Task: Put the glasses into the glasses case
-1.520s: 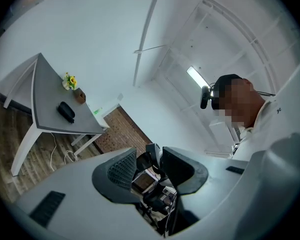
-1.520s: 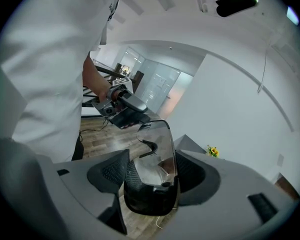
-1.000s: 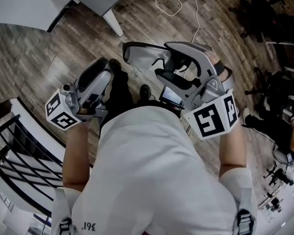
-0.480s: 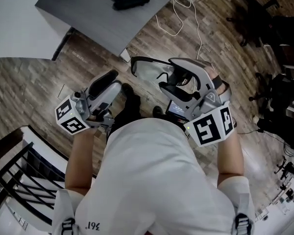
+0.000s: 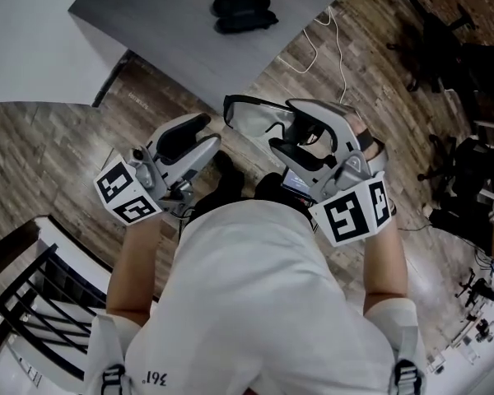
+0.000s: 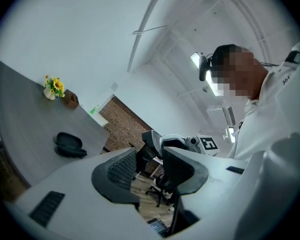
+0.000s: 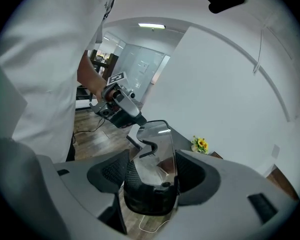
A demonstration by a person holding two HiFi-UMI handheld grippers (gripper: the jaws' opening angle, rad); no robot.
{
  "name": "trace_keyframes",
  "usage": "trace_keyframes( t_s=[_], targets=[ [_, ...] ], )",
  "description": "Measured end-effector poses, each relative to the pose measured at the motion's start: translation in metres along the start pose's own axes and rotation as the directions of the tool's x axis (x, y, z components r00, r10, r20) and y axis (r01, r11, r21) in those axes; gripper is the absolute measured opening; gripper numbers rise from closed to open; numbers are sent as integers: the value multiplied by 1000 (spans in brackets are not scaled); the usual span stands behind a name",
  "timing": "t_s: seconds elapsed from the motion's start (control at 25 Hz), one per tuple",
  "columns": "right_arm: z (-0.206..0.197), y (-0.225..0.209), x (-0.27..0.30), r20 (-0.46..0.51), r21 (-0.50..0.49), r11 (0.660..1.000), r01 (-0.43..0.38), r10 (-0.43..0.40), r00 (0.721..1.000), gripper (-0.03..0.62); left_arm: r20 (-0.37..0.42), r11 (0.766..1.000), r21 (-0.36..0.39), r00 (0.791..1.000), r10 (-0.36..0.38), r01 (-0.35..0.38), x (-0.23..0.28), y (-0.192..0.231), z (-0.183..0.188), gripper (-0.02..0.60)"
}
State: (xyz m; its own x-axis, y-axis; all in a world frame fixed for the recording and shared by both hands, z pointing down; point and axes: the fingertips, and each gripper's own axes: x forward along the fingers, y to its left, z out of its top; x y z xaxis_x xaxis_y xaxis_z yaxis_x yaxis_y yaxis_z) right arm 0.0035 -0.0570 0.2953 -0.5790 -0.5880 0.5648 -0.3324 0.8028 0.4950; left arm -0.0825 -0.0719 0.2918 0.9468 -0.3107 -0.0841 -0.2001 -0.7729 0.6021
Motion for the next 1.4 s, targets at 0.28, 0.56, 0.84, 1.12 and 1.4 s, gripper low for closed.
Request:
trace_keyframes(
  t_s=[0.28, 0.56, 0.84, 1.12, 1.4],
  targets=[
    [-7, -19, 18, 2, -43, 999, -32, 32, 999, 296, -30, 993, 111, 999, 36, -33, 20, 12, 15, 163],
    [-26, -48, 33, 54, -96, 991, -94, 100, 994, 295, 10, 991, 93, 995, 97, -98, 48, 37, 29, 163],
    [-43, -85, 49, 105, -154, 976, -155, 172, 979, 296, 23, 978, 98, 983, 182, -184, 83, 67, 43, 163],
    [-62, -98, 69, 129, -201, 955, -220, 249, 960, 296, 45, 956, 92, 961, 275, -278, 98, 95, 44, 163],
    [-64, -102, 90, 111, -205, 942, -264, 290, 950, 295, 15, 955, 42, 956, 292, -292, 96, 117, 42, 163]
  ],
)
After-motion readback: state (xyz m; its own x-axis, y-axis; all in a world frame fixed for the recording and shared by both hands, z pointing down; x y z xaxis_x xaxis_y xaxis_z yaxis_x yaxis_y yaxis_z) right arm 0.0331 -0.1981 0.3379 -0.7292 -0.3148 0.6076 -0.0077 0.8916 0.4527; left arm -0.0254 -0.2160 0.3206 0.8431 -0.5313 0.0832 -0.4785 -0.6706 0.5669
